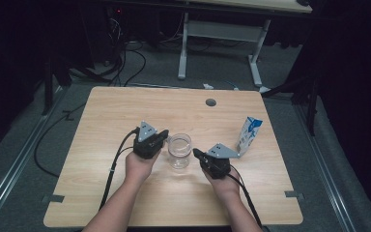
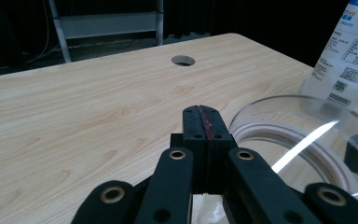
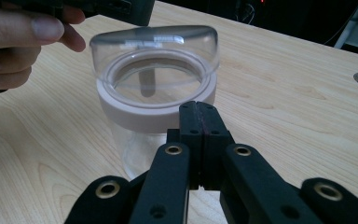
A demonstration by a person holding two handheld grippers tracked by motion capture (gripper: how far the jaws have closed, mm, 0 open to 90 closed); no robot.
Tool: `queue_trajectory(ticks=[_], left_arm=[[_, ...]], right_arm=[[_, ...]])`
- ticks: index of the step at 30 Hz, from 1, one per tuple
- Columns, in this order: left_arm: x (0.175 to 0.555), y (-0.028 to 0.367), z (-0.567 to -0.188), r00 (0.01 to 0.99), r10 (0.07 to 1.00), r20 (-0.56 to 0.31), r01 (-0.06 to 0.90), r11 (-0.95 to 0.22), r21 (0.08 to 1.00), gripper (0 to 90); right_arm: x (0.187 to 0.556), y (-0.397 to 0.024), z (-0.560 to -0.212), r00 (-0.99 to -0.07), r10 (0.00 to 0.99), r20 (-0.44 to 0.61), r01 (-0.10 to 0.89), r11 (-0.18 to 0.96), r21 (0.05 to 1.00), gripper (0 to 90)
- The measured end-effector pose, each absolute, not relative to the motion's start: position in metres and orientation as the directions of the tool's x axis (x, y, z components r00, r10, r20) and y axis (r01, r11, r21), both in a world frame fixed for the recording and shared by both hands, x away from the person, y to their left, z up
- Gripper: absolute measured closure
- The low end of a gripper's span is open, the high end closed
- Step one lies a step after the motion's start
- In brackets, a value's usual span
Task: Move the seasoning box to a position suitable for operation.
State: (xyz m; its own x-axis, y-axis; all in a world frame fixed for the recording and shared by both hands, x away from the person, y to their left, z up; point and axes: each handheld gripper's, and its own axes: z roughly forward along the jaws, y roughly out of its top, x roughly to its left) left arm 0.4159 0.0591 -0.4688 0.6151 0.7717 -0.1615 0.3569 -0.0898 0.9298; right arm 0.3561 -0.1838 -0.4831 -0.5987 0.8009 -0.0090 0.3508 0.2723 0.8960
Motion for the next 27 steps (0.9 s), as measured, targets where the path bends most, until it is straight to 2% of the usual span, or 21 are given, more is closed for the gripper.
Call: queue_trajectory(ticks=[1,16,27], left_arm=[[0.417,0.065,-0.468,0.633,0.769,-0.093,0.344,-0.172,0.923,90.0],[0.418,0.067,-0.469,0.632,0.768,-0.107,0.346,-0.157,0.925,90.0],[0.381,0.087,-0.475,0.642,0.756,-0.123,0.343,-0.14,0.929,90.0]], right_arm=[[0.356,-0.184,-0.483,-0.599,0.801,-0.009,0.351,0.272,0.896,89.9],[0.36,-0.171,-0.469,-0.618,0.786,-0.002,0.313,0.248,0.917,89.3],[0.357,-0.171,-0.467,-0.616,0.788,0.006,0.321,0.244,0.915,89.3]])
